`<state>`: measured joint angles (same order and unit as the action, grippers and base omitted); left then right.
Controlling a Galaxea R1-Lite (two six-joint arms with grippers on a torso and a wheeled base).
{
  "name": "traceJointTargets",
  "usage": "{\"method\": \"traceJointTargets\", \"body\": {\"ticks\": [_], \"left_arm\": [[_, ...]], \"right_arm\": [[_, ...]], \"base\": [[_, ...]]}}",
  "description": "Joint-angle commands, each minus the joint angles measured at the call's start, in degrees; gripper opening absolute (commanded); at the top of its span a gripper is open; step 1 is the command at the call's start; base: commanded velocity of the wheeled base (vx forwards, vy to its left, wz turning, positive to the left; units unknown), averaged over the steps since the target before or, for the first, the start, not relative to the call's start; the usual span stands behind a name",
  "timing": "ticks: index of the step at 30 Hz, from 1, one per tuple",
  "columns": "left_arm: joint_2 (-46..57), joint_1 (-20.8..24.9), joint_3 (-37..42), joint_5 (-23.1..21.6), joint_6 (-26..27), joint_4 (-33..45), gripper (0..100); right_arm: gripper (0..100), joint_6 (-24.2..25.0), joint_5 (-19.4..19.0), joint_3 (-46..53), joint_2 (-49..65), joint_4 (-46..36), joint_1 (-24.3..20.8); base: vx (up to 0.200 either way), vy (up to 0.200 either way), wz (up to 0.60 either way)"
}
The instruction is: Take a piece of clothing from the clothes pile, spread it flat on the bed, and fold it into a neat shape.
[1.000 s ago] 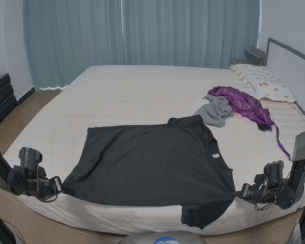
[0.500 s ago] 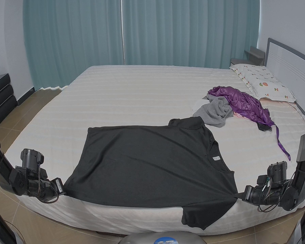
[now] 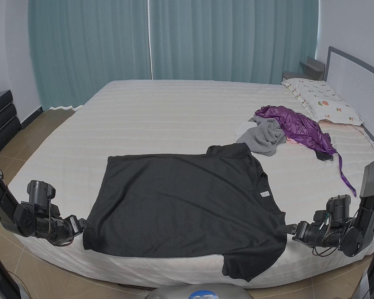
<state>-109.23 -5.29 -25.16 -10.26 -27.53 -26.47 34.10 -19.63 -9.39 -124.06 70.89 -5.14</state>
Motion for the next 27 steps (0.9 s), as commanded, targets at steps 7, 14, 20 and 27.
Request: {"method": "traceJointTargets", "body": {"ticks": [7, 14, 20, 27], "left_arm": [[3.7, -0.1, 0.6, -3.2, -6.1, -4.5, 100], [3.9, -0.1, -0.2, -3.8, -12.5, -6.3, 100], [3.8, -0.2, -0.2, -4.6, -12.6, -6.4, 100], [3.6, -0.3, -0.3, -4.6, -12.6, -6.5, 100]], "right_arm": [[100, 9.8, -1.3, 4.2, 2.2, 8.0, 0.3], [100, 11.3, -3.7, 6.1, 2.0, 11.5, 1.8], [100, 11.3, -3.7, 6.4, 1.9, 11.8, 1.8], [100, 11.4, -3.7, 6.4, 1.7, 11.8, 1.8]], "base": [[0.000, 0.000, 0.00], [0.000, 0.000, 0.00], [0.000, 0.200, 0.00], [0.000, 0.200, 0.00]]}}
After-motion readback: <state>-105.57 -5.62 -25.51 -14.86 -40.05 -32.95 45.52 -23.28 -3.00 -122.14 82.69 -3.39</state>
